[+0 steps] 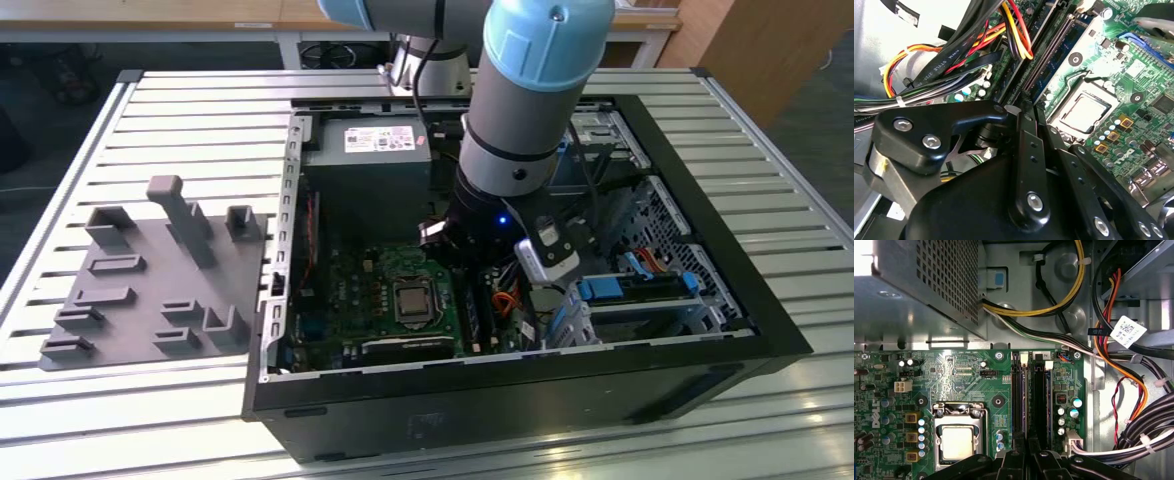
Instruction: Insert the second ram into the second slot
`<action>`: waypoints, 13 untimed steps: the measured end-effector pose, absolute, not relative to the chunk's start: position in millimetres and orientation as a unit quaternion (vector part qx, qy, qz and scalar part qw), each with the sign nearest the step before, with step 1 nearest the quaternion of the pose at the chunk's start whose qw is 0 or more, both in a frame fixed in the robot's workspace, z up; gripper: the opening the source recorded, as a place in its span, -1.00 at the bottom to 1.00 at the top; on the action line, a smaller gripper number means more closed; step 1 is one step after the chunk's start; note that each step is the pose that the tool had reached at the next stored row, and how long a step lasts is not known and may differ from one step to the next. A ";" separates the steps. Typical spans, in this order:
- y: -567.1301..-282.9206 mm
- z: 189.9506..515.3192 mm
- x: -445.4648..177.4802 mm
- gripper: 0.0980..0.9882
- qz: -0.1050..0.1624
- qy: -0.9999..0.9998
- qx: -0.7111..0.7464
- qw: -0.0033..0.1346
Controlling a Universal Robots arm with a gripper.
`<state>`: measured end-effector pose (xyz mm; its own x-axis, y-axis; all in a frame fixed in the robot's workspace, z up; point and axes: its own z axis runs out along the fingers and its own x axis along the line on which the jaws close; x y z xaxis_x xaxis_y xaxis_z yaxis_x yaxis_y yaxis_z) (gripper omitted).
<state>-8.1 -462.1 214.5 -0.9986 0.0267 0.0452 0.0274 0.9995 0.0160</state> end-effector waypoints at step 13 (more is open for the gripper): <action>-462.1 212.1 -8.1 -0.91 -0.009 -1.000 -0.014 0.022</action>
